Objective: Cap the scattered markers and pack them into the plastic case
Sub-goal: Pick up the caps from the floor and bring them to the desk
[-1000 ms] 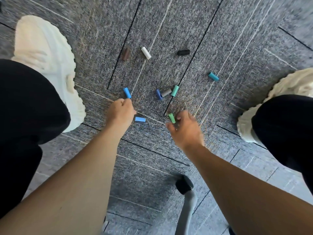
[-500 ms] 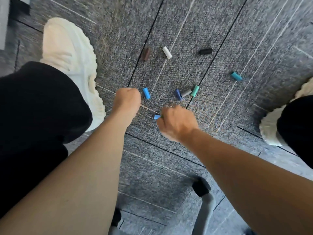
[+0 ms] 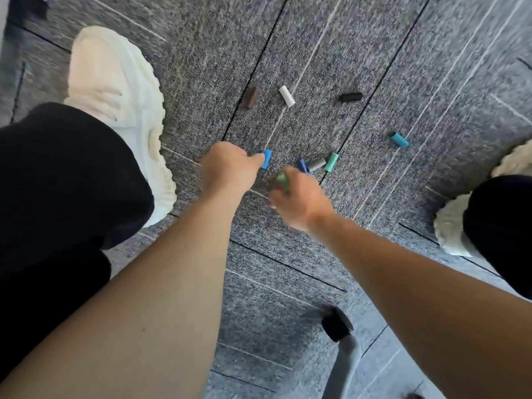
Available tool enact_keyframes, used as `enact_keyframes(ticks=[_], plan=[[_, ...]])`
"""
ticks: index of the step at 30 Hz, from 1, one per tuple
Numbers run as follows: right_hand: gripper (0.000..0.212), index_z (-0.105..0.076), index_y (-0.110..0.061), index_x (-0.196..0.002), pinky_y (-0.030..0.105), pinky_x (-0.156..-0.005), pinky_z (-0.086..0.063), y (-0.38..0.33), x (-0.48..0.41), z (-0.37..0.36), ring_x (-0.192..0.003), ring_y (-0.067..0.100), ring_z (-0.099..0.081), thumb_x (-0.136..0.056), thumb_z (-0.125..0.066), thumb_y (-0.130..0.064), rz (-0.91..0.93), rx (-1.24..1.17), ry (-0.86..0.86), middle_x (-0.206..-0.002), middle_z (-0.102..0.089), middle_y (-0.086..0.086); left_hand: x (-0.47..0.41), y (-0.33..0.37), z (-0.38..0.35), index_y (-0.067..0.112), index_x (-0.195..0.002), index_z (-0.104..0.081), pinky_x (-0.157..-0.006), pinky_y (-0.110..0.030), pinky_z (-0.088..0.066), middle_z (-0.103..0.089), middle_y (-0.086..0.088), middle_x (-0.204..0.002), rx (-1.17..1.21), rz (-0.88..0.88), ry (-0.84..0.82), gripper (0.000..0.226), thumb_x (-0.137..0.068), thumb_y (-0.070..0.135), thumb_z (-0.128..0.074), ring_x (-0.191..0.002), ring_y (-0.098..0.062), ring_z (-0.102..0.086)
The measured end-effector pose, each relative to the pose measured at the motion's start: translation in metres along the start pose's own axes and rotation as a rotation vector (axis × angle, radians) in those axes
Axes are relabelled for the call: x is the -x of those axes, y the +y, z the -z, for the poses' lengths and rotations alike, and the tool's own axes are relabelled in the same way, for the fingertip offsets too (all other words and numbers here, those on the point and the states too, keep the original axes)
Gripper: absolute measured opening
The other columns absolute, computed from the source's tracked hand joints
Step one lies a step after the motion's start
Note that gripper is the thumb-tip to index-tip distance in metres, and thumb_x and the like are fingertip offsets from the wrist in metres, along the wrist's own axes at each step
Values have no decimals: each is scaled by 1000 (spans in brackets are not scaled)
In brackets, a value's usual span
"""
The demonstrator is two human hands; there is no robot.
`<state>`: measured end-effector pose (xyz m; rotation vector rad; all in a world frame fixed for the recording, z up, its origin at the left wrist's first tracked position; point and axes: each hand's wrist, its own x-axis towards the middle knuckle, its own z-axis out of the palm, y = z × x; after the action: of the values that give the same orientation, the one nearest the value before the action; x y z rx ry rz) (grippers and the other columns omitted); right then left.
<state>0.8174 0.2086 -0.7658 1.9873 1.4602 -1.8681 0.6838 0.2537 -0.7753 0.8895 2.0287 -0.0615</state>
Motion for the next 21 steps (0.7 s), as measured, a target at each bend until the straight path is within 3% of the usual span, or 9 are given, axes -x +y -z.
enact_keyframes(ticks=[3,6,9,11,14,17,19,21], plan=[[15,-46,-9,-81,30,-54,-50,7,7,26,-65,18,-52,-90,-43,2,-129,-628,26,-77,-52,5,3,8,-5,13,-71,-64,-46,-20,-30,-53,5,-52,-40,-48,-26,36,-81,47,-71,-46,-12,-49],[15,-40,-17,-65,23,-52,-36,19,9,48,-54,14,-37,-78,-46,-15,-91,-972,84,-64,-44,0,4,12,-13,12,-73,-63,-46,-24,-33,-60,3,-62,-86,-131,-25,45,-77,55,-74,-54,-14,-54],[43,-39,-21,-58,24,-52,-33,31,10,65,-51,13,-35,-99,-44,-33,-187,-921,144,-59,-43,-2,3,13,-20,12,-90,-66,-48,-22,-38,-68,-1,-82,-146,-161,24,31,-84,42,-75,-67,-18,-61],[40,-49,-17,-65,26,-51,-34,38,11,74,-51,13,-38,-102,-45,-29,-254,-936,174,-60,-48,-1,4,14,-21,13,-97,-61,-46,-22,-35,-66,-3,-87,-186,-192,35,24,-92,36,-66,-68,-19,-59],[25,-61,-12,-87,27,-48,-36,43,8,79,-53,11,-42,-103,-46,-24,-315,-953,217,-68,-53,0,11,16,-20,12,-87,-56,-45,-27,-28,-56,-2,-71,-233,-276,-18,22,-97,30,-49,-57,-17,-50],[23,-62,-11,-97,19,-42,-36,44,0,74,-48,5,-40,-98,-56,-33,-324,-537,281,-75,-56,2,19,19,-25,9,-78,-55,-48,-29,-28,-58,-5,-70,-111,-250,-113,26,-96,24,-44,-55,-19,-45],[30,-57,-12,-88,17,-35,-30,41,-6,70,-39,3,-34,-93,-62,-41,-304,-361,285,-65,-50,-3,22,22,-31,8,-93,-60,-45,-26,-32,-69,-7,-87,-39,-213,-176,25,-99,23,-41,-51,-12,-46],[33,-57,-14,-81,19,-37,-31,36,-13,69,-42,7,-35,-90,-65,-45,-329,-294,300,-61,-48,-4,23,24,-37,12,-106,-60,-37,-19,-31,-69,-3,-92,60,-158,-209,21,-103,22,-41,-41,-1,-45]])
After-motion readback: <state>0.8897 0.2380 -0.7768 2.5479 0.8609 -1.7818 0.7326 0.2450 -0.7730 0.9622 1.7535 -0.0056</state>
